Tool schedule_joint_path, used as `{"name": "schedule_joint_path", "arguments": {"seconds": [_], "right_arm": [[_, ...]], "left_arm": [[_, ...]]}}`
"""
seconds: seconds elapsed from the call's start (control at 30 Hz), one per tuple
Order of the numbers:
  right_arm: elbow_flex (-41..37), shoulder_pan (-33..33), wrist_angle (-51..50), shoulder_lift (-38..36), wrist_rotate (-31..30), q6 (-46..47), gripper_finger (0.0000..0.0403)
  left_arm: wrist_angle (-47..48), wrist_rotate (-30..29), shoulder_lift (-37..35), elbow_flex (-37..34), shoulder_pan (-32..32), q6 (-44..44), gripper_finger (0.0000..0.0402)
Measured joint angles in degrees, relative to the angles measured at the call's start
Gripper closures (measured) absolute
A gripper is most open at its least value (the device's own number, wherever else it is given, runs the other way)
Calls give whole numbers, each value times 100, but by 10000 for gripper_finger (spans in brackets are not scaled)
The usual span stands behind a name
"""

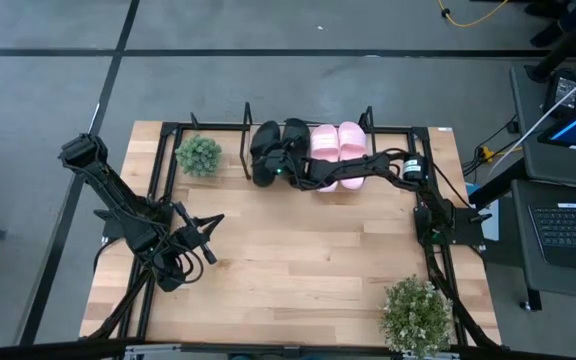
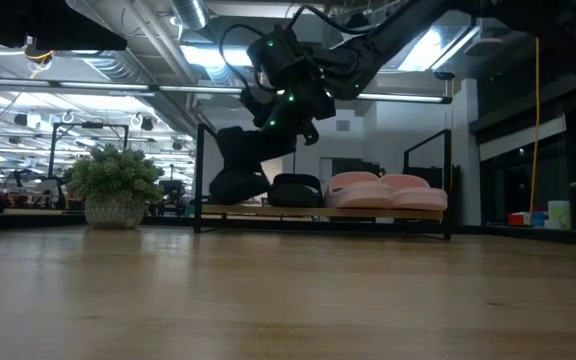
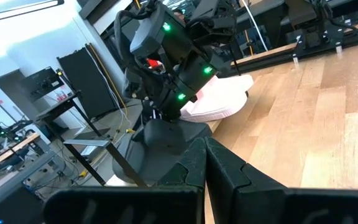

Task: Pick and place slides into the shelf
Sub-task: Put the black slides on the shelf, then return to Home Position

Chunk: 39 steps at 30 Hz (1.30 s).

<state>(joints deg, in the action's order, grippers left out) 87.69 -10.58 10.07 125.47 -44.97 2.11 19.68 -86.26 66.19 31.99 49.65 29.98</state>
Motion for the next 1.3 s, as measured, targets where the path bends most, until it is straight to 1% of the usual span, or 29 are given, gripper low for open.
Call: {"name": "schedule_joint_path", "arguments": {"seconds": [0.07,0.3,0.53,0.63,0.77,0.87,0.97,1.03,1.13,1.3], "right_arm": [[1,31,1,0,6,-202,274],[-1,30,23,0,3,-413,274],[-1,-10,416,0,6,-603,274],[8,-1,725,0,2,-1153,274],[337,154,668,0,11,-1726,277],[739,310,46,-5,73,-2040,301],[1249,477,-1084,-2,67,-2140,352],[1542,590,-1898,-4,48,-2025,388],[1893,752,-2858,-2,54,-1710,395],[2383,947,-3822,0,70,-1616,399]], "left_arm": [[0,0,0,0,0,0,400],[0,0,0,0,-1,0,400],[-1,0,0,0,0,0,400],[0,0,0,0,0,0,400],[0,0,0,0,0,0,401],[2,0,0,0,-2,-4,400],[22,59,0,0,0,-4,401],[55,131,0,0,0,-7,400],[98,160,0,0,-2,-2,401],[188,164,-51,0,61,-5,401]]}}
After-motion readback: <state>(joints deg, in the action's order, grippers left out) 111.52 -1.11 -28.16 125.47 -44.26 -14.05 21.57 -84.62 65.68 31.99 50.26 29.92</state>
